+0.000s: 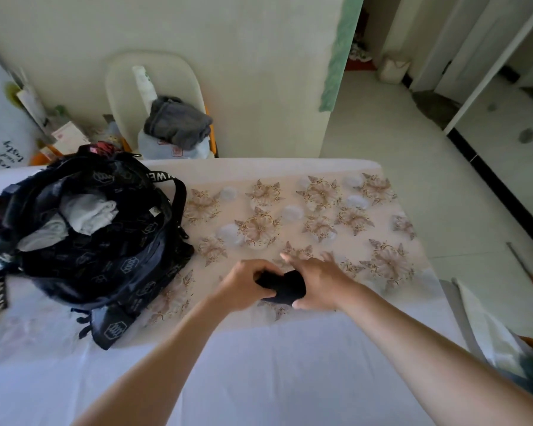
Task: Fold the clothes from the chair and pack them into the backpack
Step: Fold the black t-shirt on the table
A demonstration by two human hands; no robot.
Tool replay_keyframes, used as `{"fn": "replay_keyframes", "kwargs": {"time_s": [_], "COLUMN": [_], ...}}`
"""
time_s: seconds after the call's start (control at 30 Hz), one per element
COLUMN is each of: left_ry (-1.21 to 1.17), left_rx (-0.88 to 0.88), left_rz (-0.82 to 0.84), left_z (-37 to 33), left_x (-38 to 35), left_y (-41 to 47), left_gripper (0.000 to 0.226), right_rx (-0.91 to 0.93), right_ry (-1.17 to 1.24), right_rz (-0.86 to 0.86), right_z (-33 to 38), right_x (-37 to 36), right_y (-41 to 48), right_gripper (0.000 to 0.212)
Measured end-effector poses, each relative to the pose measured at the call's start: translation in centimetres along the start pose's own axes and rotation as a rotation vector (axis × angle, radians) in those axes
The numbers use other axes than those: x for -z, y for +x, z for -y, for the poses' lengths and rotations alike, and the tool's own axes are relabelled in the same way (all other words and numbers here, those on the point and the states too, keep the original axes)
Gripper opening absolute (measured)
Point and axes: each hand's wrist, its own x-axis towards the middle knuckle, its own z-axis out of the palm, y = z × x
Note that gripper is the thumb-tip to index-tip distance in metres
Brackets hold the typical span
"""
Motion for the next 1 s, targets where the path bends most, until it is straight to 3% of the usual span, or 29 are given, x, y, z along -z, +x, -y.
{"fn": "replay_keyframes", "kwargs": {"time_s": [0.1, 0.2, 0.3, 0.33, 0.4, 0.5, 0.57, 0.63, 0.7, 0.83, 1.0], "left_ry": [0.086, 0.251, 0.539, 0.661, 0.773, 0.614, 0.626, 0.66, 0.646, 0.606, 0.595], "left_rx": [-0.004, -0.025, -0.055, -0.067, -0.069, 0.029, 0.047, 0.02, -0.037, -0.076, 0.024], "left_rz": [-0.027, 0.008, 0.059, 0.042, 0.009, 0.002, -0.037, -0.127, -0.197, -0.36, -0.54], "left_z": [0.8, 1.2, 1.5, 1.5, 1.6, 1.2, 0.8, 0.5, 0.2, -0.9, -0.8], "left_x": [-0.4, -1.1, -1.8, -2.0, -2.3, -2.0, -1.4, -0.5, 0.7, 4.6, 10.8], "left_y": [-2.6, -5.1, -6.2, -6.4, -6.6, -7.0, -7.4, -8.0, -8.3, -9.0, -11.3], "left_gripper": [0.044, 0.053, 0.088, 0.091, 0.075, 0.034, 0.032, 0.038, 0.041, 0.05, 0.043], "right_rx": [0.072, 0.114, 0.202, 0.222, 0.22, 0.221, 0.247, 0.286, 0.338, 0.426, 0.462], "right_ry": [-0.11, -0.083, -0.156, -0.16, -0.157, -0.186, -0.167, -0.11, -0.095, -0.113, -0.079], "right_rz": [-0.074, -0.177, -0.297, -0.319, -0.301, -0.209, -0.139, -0.104, -0.143, -0.241, -0.288], "right_z": [1.9, 3.3, 4.4, 4.7, 5.3, 5.4, 5.6, 6.4, 7.5, 10.0, 14.7], "right_x": [-1.3, -2.9, -4.3, -4.3, -4.0, -2.7, -1.8, -0.9, 0.4, 2.8, 5.0], "right_y": [-0.7, -2.0, -2.7, -2.9, -3.0, -2.8, -2.6, -2.4, -2.0, 0.5, 4.3], "right_gripper": [0.038, 0.014, 0.015, 0.017, 0.02, 0.025, 0.037, 0.064, 0.077, 0.071, 0.054]}}
